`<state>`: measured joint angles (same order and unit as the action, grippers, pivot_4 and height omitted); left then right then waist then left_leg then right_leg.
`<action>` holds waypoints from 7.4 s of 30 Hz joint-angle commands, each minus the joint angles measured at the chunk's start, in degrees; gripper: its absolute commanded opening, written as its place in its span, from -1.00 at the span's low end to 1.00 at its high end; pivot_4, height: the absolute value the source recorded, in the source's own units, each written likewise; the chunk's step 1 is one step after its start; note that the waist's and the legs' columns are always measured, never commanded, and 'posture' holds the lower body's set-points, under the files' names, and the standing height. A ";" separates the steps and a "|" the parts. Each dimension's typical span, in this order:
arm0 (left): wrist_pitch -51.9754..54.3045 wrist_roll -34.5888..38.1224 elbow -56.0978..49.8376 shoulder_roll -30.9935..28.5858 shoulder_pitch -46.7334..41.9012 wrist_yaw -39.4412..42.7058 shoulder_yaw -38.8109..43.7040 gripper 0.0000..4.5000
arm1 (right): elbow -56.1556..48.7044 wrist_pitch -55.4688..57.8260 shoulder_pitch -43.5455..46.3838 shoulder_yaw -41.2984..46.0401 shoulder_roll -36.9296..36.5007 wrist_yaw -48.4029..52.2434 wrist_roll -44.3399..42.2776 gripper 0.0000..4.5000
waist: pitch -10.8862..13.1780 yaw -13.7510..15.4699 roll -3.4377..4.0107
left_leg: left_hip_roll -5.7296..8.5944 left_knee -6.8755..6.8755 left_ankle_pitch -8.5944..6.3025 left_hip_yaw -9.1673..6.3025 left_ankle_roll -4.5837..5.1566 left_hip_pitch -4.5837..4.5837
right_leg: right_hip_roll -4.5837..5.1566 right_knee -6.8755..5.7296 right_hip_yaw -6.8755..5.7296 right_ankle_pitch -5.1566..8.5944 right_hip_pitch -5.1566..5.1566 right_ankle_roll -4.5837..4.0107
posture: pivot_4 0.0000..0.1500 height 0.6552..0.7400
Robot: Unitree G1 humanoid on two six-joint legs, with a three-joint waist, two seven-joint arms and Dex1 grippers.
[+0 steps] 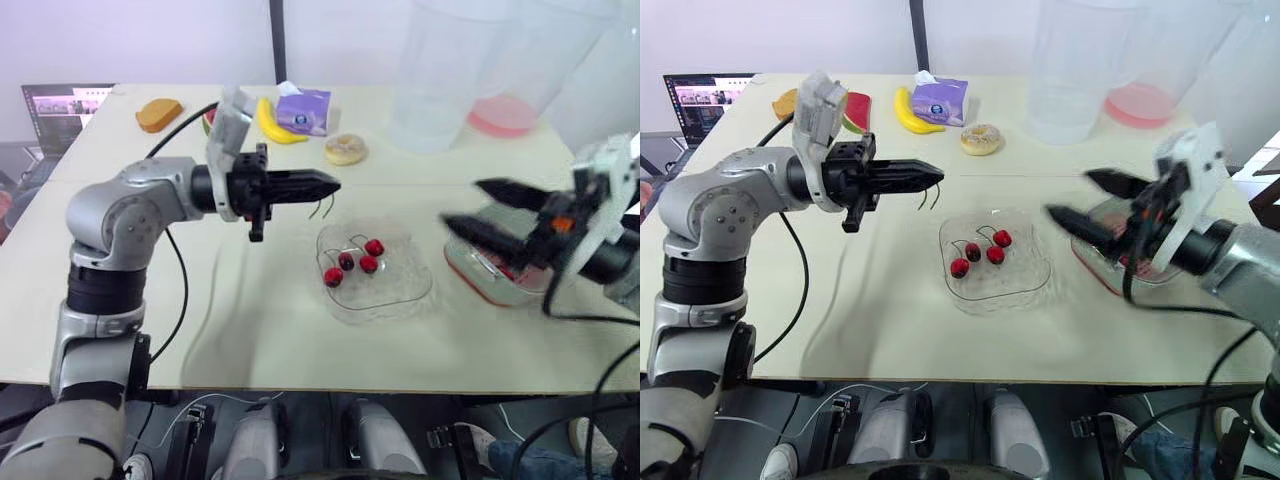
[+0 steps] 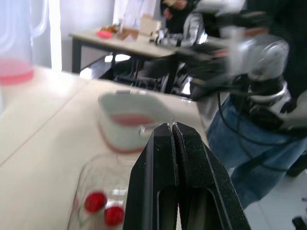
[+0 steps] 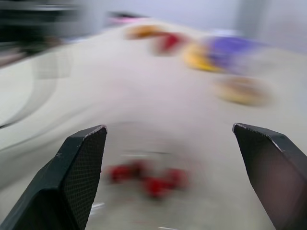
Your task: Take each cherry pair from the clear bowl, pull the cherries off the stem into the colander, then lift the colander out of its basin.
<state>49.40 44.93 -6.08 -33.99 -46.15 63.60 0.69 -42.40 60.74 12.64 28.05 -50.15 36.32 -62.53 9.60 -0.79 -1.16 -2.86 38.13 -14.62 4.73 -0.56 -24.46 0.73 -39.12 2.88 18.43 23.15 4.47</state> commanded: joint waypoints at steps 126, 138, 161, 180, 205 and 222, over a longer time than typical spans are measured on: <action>-13.90 -9.84 -12.56 -12.39 18.36 3.33 -0.76 1.00 | 40.97 -16.06 40.65 -65.71 7.80 30.05 71.85 -0.69 | 0.00 -0.18 -0.06 | -0.02 0.11 -0.05 0.18 0.09 -0.04 | 0.10 -0.24 -0.02 -0.01 0.24 -0.04 | 1.00 1.00; -13.43 -9.57 -11.15 -11.41 16.17 3.37 -1.34 1.00 | 24.48 -3.60 39.65 -56.54 1.87 32.96 66.71 -0.80 | 0.00 0.00 -0.06 | -0.01 0.11 -0.05 0.17 0.09 -0.04 | 0.14 -0.25 -0.03 -0.01 0.23 -0.04 | 1.00 1.00; 15.56 13.80 1.79 12.33 1.94 -24.80 9.09 1.00 | 6.12 -31.98 14.63 -35.84 7.52 10.33 63.44 -0.80 | -0.01 -0.06 -0.08 | 0.01 0.17 0.13 0.05 -0.23 -0.01 | 0.08 -0.29 -0.01 -0.02 0.13 -0.01 | 1.00 1.00; 16.10 17.12 0.55 20.78 3.76 -34.84 9.34 0.89 | 4.91 -29.18 15.26 -37.49 7.93 9.49 62.80 -0.80 | -0.01 0.04 -0.08 | 0.01 0.16 0.25 0.03 -0.44 0.03 | 0.07 -0.28 -0.01 -0.02 0.08 -0.01 | 1.00 1.00; 14.47 15.40 2.29 20.05 4.21 -32.12 7.51 -1.00 | 1.90 -21.16 16.75 -35.96 8.43 9.69 57.79 -0.21 | -0.01 0.00 -0.08 | 0.02 0.16 0.25 0.02 -0.44 0.03 | 0.07 -0.27 -0.02 -0.02 0.07 -0.02 | 1.00 1.00; -3.63 0.74 0.25 -0.66 -2.16 3.00 -3.42 -1.00 | 5.37 8.99 26.49 -18.14 7.13 15.12 22.57 0.81 | -0.01 -0.01 -0.08 | 0.01 0.06 0.05 0.03 -0.08 0.03 | 0.13 -0.19 -0.02 -0.01 0.08 -0.05 | 1.00 1.00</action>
<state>48.50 46.79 -4.69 -33.83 -46.92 63.35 -2.47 -36.83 68.33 37.62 8.46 -43.14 51.41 -36.58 9.60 -0.80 -1.24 -2.84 38.19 -14.59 4.76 -0.62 -24.42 0.86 -39.30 2.85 18.42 23.22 4.42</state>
